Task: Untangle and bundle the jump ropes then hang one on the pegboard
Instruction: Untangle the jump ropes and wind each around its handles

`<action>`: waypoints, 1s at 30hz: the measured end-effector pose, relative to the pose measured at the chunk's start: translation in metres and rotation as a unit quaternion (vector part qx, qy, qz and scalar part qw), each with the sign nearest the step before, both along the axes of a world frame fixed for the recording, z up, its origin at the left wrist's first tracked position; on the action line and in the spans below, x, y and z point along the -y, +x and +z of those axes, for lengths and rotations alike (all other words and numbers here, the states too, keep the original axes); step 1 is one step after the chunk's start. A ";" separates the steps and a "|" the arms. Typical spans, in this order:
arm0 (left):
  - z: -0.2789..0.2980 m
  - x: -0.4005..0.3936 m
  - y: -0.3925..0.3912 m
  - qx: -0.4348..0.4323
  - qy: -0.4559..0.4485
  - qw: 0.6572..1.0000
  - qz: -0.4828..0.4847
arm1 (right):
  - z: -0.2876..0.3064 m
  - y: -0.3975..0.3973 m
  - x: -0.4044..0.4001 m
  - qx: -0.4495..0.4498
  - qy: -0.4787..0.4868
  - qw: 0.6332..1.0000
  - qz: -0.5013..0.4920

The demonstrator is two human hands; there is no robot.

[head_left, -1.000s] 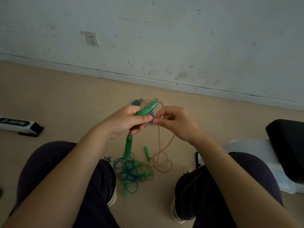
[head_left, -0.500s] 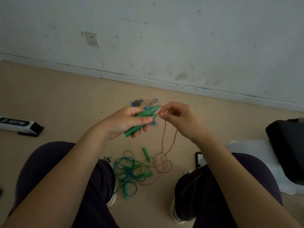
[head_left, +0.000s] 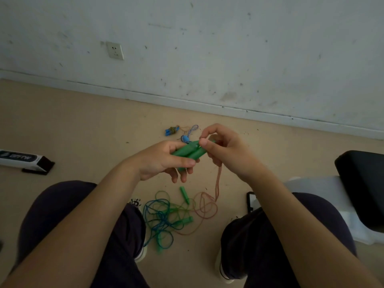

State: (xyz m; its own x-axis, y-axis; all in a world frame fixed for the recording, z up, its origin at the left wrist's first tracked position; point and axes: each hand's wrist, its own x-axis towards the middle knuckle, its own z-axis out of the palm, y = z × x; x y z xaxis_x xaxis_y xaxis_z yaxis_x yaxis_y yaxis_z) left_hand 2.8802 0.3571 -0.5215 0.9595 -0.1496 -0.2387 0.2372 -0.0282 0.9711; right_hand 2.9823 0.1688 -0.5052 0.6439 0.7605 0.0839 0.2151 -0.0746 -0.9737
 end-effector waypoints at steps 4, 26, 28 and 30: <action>-0.002 0.002 0.000 -0.026 0.051 0.998 -0.039 | -0.003 -0.003 -0.002 0.018 -0.048 0.998 0.035; 0.008 -0.008 0.003 0.021 -0.111 0.973 0.199 | -0.001 0.015 0.007 -0.019 -0.019 0.991 -0.130; 0.008 -0.010 0.005 0.032 -0.121 0.954 0.272 | -0.002 0.016 0.006 -0.002 -0.051 0.986 -0.162; 0.006 -0.009 0.005 0.036 -0.084 0.954 0.286 | -0.004 0.015 0.005 0.046 -0.101 0.981 -0.159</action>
State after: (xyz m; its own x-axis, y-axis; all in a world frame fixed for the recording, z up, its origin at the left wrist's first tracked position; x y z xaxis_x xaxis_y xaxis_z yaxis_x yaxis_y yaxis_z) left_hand 2.8854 0.3664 -0.5152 0.9084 0.3734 -0.1882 0.0996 0.2440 0.9646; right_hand 2.9976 0.1636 -0.5092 0.8486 0.5286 0.0208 0.2353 -0.3419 -0.9098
